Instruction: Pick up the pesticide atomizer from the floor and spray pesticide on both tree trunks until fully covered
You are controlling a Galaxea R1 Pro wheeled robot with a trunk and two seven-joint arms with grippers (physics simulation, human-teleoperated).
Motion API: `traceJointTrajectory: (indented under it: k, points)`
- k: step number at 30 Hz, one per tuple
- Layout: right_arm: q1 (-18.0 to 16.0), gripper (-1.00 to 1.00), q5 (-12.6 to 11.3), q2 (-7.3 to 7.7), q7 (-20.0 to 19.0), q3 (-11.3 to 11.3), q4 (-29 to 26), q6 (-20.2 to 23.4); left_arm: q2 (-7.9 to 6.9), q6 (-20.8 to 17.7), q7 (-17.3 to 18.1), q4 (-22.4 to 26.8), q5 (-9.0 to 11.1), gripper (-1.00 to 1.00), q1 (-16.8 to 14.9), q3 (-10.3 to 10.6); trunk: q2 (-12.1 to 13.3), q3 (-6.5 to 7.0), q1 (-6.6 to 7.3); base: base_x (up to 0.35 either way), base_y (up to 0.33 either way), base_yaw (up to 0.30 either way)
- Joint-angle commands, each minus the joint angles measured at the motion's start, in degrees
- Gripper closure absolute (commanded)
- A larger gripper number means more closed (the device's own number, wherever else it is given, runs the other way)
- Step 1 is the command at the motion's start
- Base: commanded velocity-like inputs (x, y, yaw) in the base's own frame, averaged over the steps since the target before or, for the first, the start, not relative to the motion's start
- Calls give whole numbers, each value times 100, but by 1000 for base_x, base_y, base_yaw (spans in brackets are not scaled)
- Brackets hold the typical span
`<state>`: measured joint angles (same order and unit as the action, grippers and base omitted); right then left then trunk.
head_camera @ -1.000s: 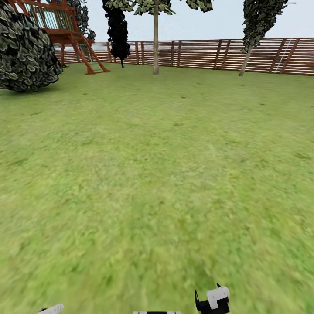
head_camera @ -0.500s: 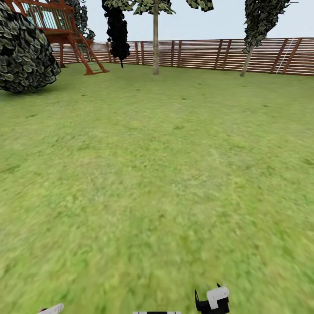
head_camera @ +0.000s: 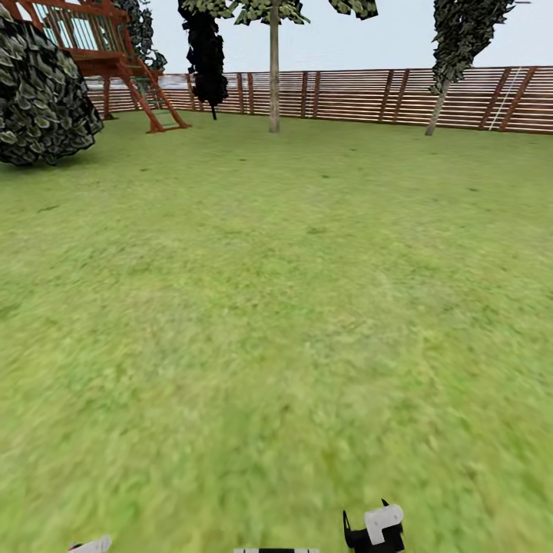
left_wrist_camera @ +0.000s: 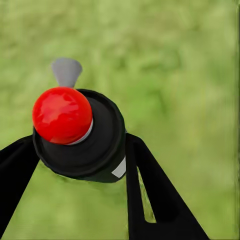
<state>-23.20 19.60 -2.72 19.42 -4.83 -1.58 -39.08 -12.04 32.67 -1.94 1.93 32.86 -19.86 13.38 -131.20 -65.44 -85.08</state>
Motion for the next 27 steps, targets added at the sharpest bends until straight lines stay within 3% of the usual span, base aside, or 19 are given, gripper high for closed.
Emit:
traceJointTrajectory:
  k: [1, 27]
  points:
    - [0, -100, 0, 0, 0, 0, 0, 3, 0, 1, 1, 0, 4, 100, 0, -2, 0, 0, 0, 344, 0, 0]
    - [0, -100, 0, 0, 0, 0, 0, 0, 0, -1, 1, 0, 3, 100, 0, -2, 0, 0, 0, 344, 0, 0]
